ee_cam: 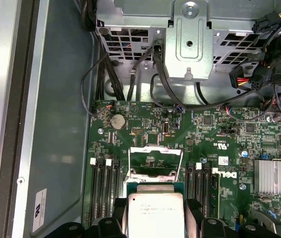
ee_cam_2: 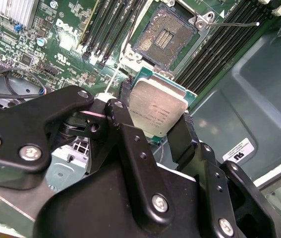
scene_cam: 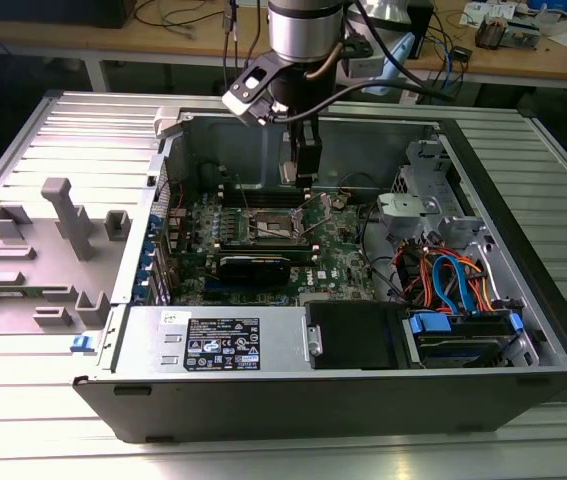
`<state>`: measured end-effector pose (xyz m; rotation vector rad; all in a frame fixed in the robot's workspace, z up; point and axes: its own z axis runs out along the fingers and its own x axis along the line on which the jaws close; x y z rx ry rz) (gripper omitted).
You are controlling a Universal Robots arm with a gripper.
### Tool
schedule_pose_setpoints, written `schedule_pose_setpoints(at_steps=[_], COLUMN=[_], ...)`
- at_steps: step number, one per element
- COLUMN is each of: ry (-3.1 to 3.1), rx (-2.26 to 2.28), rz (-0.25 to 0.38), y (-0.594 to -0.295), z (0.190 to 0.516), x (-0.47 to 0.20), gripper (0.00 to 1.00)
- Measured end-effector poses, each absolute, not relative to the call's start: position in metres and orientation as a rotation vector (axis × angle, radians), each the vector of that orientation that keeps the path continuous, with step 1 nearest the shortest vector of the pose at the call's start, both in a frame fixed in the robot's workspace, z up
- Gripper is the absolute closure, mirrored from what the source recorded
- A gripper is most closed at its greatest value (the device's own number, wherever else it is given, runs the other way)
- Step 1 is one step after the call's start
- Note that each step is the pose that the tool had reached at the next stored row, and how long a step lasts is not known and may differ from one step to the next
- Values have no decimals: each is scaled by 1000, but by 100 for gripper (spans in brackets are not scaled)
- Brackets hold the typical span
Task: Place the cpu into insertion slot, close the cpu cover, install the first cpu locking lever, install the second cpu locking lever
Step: 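Place the cpu into insertion slot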
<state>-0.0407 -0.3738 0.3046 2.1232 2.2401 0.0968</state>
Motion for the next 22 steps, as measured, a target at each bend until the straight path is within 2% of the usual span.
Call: schedule_pose_setpoints(at_steps=[22], ry=[2217], rx=[2145], rz=[93], y=[-375], z=[298], x=[-41], gripper=[46])
